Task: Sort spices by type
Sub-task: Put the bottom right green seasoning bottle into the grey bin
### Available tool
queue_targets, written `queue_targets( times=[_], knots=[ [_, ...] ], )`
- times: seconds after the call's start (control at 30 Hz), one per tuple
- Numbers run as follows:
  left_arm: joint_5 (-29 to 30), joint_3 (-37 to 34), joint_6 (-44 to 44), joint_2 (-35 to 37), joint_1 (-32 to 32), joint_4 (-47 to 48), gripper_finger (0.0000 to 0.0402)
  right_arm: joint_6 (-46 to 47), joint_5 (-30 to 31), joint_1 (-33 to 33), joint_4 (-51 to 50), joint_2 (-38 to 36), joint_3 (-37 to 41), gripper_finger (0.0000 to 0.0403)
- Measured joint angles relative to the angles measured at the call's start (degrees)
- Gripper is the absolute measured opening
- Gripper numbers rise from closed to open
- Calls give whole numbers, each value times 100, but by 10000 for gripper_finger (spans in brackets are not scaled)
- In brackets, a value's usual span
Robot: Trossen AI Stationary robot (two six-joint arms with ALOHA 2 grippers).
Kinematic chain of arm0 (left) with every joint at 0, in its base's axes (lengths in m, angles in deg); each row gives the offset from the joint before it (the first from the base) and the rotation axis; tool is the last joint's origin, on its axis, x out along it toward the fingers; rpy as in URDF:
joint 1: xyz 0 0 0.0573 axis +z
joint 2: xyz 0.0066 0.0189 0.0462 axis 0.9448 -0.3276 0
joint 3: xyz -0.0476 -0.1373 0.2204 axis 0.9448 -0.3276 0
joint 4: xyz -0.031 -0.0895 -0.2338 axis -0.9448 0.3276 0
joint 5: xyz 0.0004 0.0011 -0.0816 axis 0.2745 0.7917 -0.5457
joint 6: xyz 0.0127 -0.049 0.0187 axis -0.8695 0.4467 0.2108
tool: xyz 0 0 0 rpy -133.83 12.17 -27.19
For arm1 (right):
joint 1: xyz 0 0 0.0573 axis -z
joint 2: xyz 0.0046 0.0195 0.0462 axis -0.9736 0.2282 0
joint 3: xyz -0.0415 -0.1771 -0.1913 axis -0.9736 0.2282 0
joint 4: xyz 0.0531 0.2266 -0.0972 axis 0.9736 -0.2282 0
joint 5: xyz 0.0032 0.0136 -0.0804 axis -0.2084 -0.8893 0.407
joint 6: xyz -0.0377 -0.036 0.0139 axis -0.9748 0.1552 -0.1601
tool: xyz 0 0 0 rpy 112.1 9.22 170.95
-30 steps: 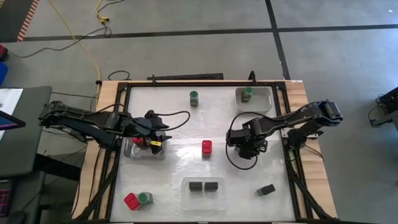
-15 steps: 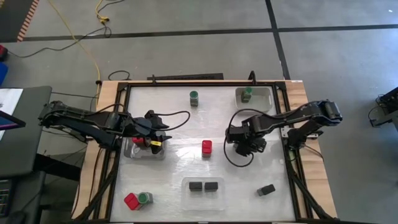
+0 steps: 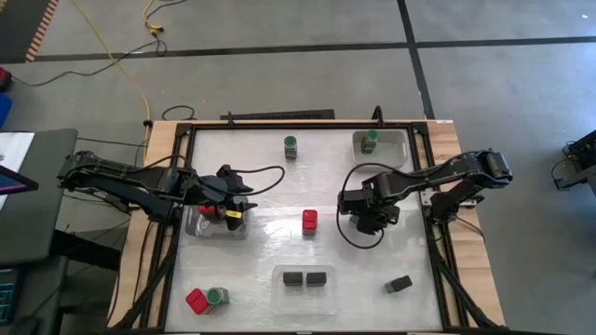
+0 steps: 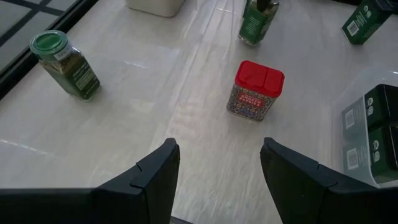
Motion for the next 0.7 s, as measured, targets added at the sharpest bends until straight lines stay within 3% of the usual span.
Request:
queue_targets(
  times=[0.7],
  knots=[
    [0, 0, 13, 0, 0, 0, 215, -13, 2, 0, -85, 0, 0, 256]
  ],
)
